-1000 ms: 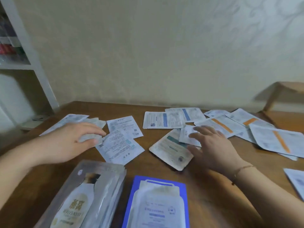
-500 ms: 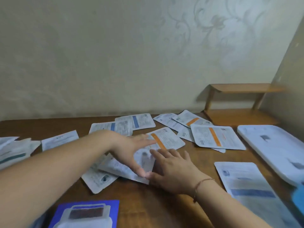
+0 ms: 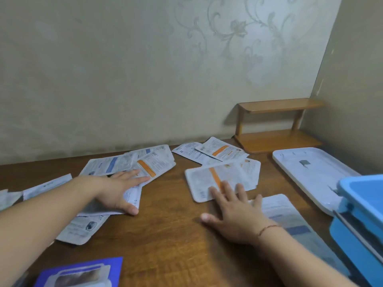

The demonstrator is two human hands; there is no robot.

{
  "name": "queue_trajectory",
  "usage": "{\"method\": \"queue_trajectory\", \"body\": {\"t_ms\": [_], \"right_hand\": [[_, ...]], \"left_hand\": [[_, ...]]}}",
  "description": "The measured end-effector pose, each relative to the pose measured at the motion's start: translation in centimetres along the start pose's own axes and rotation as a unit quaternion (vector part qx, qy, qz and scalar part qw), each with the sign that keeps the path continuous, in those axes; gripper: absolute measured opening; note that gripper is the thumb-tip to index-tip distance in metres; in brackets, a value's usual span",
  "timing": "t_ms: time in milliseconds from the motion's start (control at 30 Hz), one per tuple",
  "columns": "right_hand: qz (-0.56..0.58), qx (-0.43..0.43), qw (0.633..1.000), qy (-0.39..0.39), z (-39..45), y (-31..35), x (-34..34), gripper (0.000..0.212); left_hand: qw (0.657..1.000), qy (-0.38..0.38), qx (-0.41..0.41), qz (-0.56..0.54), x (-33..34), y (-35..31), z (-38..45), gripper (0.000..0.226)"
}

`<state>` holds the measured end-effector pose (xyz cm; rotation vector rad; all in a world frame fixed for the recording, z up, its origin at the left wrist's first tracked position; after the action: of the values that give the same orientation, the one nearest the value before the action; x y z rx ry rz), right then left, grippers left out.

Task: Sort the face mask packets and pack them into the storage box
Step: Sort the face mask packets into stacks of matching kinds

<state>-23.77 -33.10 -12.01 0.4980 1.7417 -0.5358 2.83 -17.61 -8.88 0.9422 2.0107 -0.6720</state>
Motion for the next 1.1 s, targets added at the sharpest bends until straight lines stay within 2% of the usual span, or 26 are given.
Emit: {"method": "queue_trajectory", "body": {"t_ms": [67,133,267,367,467,533,633,700,767,833,900,1033,1100], "right_hand": [[-0.008,-0.061,0.998,-0.016,-1.6,3.1,0.2,0.091],[-0.007,-0.095,0.995,-0.025,-2.4,4.8,0.2,0.093],[-0.019,-0.099,0.994,-0.044,-3.2,4.3,-0.9,0.079],[-0.051,-0.009,0.997,-0.052,-5.9,1.4,-0.7,0.088],[-0.022,0.075,0.997,0.014,-10.2,-1.6,1.6,0.099],[-0.008,0.049,0.998,0.043,-12.6,-1.6,2.8,0.115],[-0.023,-0.028,0.999,0.028,-15.7,-0.2,3.3,0.128],[-0.102,-0.086,0.99,-0.053,-17.5,0.9,3.4,0.106],[-0.12,-0.122,0.978,-0.122,-19.2,1.5,4.4,0.086],[-0.143,-0.174,0.964,-0.141,-20.4,2.1,5.9,0.087],[-0.144,-0.211,0.944,-0.209,-21.7,2.9,6.2,0.086],[-0.087,-0.268,0.9,-0.332,-24.0,4.5,6.4,0.053],[-0.097,-0.303,0.878,-0.358,-24.5,4.8,6.6,0.047]], "left_hand": [[1.0,-0.012,-0.01,0.007,-0.2,0.2,-0.1,0.13],[0.999,-0.022,-0.009,0.037,-0.2,-0.4,-0.2,0.116],[0.995,-0.036,0.029,0.09,-0.5,-3.4,-1.5,0.104],[0.987,-0.032,0.121,0.097,0.6,-7.7,-4.1,0.095],[0.973,0.001,0.213,0.091,3.5,-12.9,-6.6,0.088],[0.971,0.04,0.22,0.089,5.3,-14.7,-7.2,0.087],[0.977,0.046,0.189,0.092,6.9,-15.2,-7.3,0.097],[0.975,0.036,0.196,0.1,7.6,-15.6,-8.6,0.104],[0.969,0.037,0.223,0.099,8.3,-16.3,-11.2,0.11],[0.963,0.041,0.247,0.096,9.5,-16.8,-14.5,0.11],[0.96,0.042,0.261,0.096,11.5,-16.7,-18.0,0.108],[0.953,0.005,0.288,0.098,16.4,-15.8,-22.8,0.101],[0.94,-0.053,0.32,0.102,18.5,-15.3,-23.9,0.088]]}}
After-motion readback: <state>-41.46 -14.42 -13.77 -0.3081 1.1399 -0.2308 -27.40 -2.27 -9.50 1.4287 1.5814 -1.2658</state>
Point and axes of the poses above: each hand's wrist, its own z-axis towards the middle knuckle, its own x-axis out of the palm, y = z × x, the point moved 5 cm from there along z, towards the middle knuckle, and after that the axes turned 14 degrees about -z, right-handed, at the moved point
